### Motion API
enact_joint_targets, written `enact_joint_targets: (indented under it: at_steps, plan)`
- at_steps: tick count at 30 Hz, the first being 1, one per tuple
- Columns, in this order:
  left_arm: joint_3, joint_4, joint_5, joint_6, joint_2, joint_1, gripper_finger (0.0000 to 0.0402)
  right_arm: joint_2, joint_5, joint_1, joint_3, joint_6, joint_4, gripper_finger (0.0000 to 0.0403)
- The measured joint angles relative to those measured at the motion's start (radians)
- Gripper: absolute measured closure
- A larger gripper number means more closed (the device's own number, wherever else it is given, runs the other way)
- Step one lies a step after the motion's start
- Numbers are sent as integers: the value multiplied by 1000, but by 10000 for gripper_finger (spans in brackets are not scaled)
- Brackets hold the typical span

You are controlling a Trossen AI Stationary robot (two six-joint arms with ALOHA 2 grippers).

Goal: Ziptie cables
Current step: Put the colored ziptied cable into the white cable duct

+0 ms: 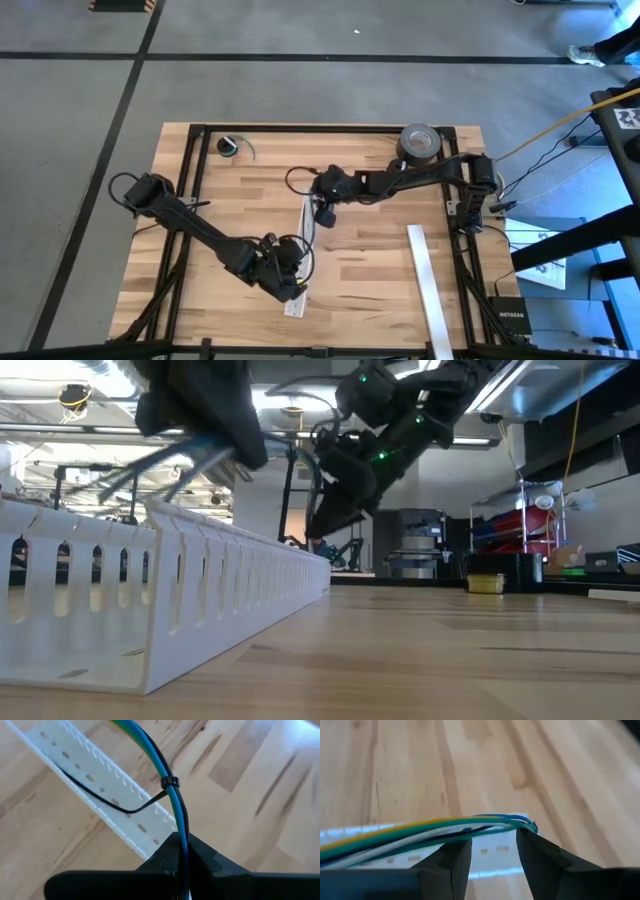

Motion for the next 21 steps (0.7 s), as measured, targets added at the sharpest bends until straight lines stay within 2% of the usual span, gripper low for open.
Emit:
enact_joint_targets:
  at_steps: [6,11,21]
  plan:
    - [-1,-50,11,-110,52,-1,398,52,-3,5,2,22,-42,261]
    - [-1,-62,9,-210,62,-1,398,31,63,-7,3,-1,-84,261]
    - [-1,-23,10,-336,64,-15,398,12,118,-31,104,-39,-176,261]
